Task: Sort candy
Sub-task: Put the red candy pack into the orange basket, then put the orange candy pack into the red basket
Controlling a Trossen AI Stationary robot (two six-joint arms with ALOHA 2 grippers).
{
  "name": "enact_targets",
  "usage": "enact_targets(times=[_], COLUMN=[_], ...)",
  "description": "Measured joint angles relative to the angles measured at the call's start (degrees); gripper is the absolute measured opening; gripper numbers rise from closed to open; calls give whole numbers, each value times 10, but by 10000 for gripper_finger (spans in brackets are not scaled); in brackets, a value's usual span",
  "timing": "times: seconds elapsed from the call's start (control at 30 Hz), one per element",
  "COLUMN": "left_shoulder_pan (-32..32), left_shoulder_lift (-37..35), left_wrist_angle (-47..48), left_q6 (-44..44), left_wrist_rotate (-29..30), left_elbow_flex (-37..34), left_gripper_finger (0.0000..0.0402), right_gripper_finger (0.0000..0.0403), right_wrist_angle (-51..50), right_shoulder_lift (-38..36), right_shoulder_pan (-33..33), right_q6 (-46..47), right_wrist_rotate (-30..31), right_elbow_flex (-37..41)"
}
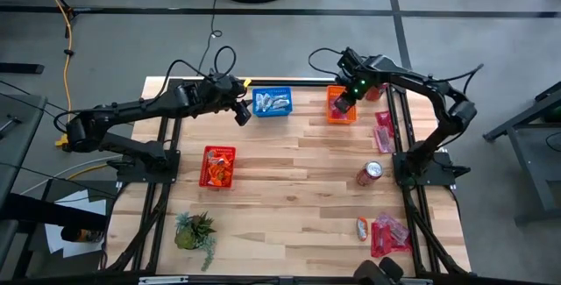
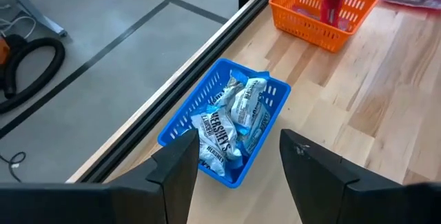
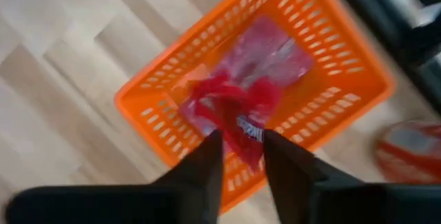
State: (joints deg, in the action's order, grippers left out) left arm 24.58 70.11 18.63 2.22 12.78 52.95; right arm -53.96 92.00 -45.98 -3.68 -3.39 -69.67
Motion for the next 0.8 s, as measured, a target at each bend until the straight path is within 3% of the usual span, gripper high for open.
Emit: enact_targets(times=[0.17, 0.27, 0.37, 0.5, 0.6, 0.7, 0.8], left_shoulder_pan=[0, 0, 0, 0, 0, 0, 0], left_shoulder_lift=[0, 0, 0, 0, 0, 0, 0], left_wrist_angle=[0, 0, 1, 9, 12, 12, 12], left_q6=[-8, -21, -24, -24, -24, -24, -25], left_wrist_rotate=[0, 0, 0, 0, 0, 0, 0], left_elbow_flex=[0, 0, 0, -1, -1, -1, -1], left_gripper_finger=[188, 187, 188, 188, 188, 188, 188], right_gripper_finger=[193, 238, 263, 270, 270, 271, 271], right_wrist_angle=[-27, -57, -89, -136, -156, -152, -143], right_shoulder_lift=[-15, -31, -61, -117, -167, -216, -241], right_shoulder_pan=[0, 0, 3, 34, 106, 223, 361], right_q6=[-14, -13, 7, 59, 116, 221, 380], right_wrist_rotate=[27, 8, -54, -205, -273, -267, -213], right_elbow_flex=[-35, -66, -83, -73, -53, -32, -19])
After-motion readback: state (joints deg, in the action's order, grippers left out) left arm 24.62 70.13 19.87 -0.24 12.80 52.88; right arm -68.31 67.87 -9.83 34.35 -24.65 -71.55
